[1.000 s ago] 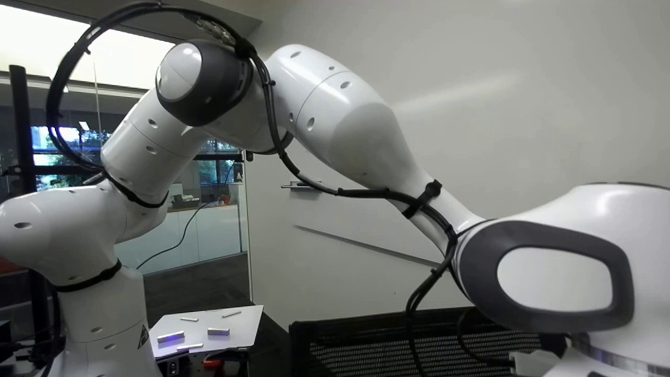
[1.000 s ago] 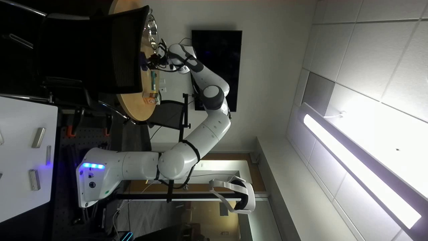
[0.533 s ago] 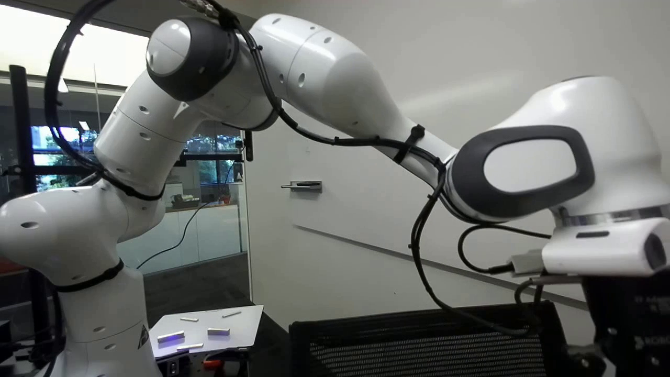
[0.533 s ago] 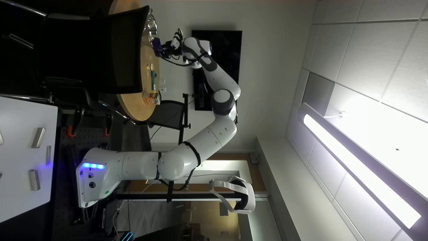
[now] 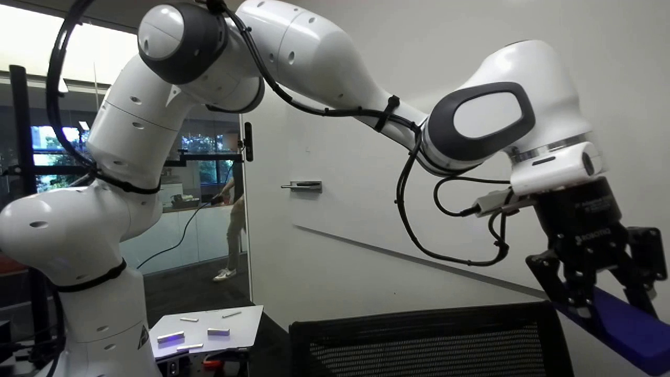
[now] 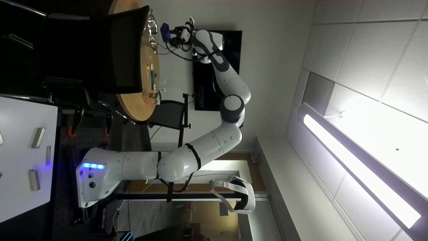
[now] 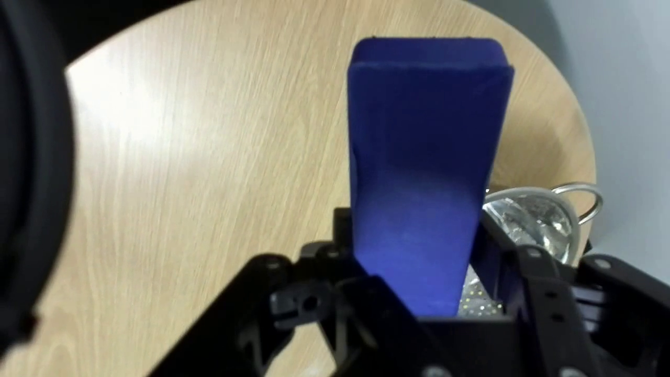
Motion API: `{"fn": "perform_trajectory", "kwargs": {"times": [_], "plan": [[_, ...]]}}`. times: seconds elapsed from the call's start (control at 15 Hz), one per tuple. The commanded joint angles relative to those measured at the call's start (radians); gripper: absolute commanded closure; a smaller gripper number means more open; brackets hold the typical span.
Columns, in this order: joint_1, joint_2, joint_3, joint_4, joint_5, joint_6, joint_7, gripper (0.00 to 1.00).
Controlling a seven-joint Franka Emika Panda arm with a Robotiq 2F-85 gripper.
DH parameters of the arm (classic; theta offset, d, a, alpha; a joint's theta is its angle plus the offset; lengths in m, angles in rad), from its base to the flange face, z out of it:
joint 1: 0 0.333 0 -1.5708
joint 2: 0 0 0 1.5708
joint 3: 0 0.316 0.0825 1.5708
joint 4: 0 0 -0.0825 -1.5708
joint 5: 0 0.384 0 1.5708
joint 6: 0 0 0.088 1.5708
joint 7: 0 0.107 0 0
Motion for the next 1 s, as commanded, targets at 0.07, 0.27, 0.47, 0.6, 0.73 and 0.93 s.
{"fn": "perform_trajectory", "kwargs": {"times": [0.07,0.27,0.47,0.6,0.73,0.93], "plan": [[0.068,-0.122,0.039,-0.099,-0.028,0.012,-0.063,0.69],[0.121,-0.179,0.063,-0.143,-0.074,0.015,-0.08,0.69],[0.168,-0.232,0.091,-0.181,-0.137,0.013,-0.094,0.69],[0.187,-0.261,0.117,-0.199,-0.167,0.018,-0.115,0.69],[0.204,-0.287,0.142,-0.214,-0.189,0.03,-0.126,0.69],[0.219,-0.322,0.179,-0.233,-0.197,0.072,-0.147,0.69]]}}
